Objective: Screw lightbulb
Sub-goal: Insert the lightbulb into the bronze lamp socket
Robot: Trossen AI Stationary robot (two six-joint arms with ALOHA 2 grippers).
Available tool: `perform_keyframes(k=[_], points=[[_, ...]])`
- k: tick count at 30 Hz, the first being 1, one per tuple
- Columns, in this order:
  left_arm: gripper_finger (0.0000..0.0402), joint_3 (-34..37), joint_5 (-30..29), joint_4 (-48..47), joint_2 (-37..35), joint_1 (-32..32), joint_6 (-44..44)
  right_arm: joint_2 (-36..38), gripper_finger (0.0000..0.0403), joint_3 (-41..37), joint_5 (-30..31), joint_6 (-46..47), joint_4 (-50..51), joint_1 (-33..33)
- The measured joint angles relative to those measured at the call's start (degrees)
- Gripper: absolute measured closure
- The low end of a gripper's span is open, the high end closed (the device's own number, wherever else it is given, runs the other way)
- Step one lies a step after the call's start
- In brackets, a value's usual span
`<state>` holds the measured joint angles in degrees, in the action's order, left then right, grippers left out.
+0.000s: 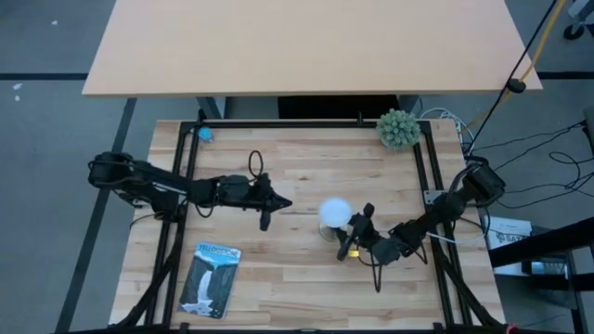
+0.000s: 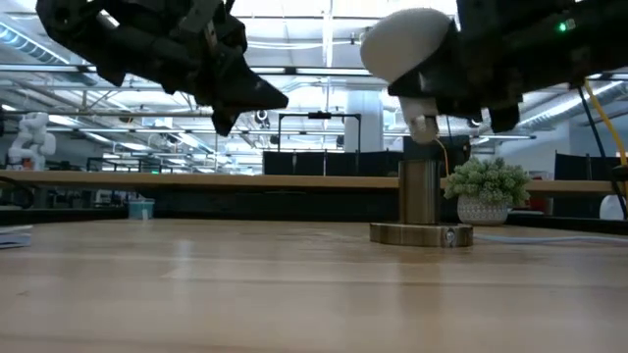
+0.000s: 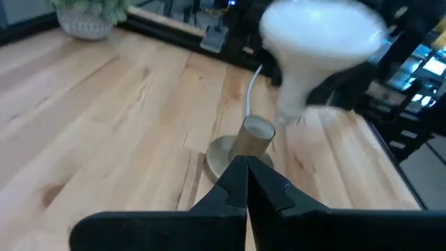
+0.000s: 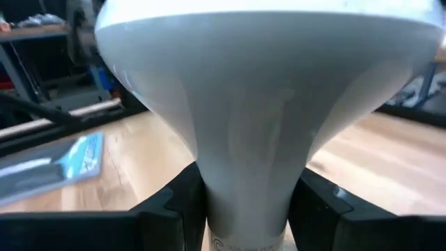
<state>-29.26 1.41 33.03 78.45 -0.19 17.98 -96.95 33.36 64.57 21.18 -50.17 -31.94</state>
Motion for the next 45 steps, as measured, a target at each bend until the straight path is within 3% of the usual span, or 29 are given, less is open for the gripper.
perform_keyframes(k=[3,7,13,24,45], points=[[0.0401,-0.3,0.0,0.9,1.5,0.0,1.3,0.0,0.0255,0.0,-0.5,-3.2,0.1,1.4],[0.0401,-3.5,1.5,0.8,5.6,0.0,1.5,0.0,0.0255,0.0,-3.4,-0.9,2.6,2.3],[0.0401,-10.8,2.8,-1.9,13.1,0.0,1.1,0.0,0.0255,0.0,-3.2,-0.8,3.6,2.6],[0.0401,-18.1,2.7,-2.6,19.9,0.2,-0.3,0.0,0.0248,0.0,-3.5,1.9,6.9,2.6],[0.0401,-23.5,0.9,-2.5,24.4,2.7,-6.6,0.0,0.0244,0.0,-3.4,1.1,7.1,2.7]])
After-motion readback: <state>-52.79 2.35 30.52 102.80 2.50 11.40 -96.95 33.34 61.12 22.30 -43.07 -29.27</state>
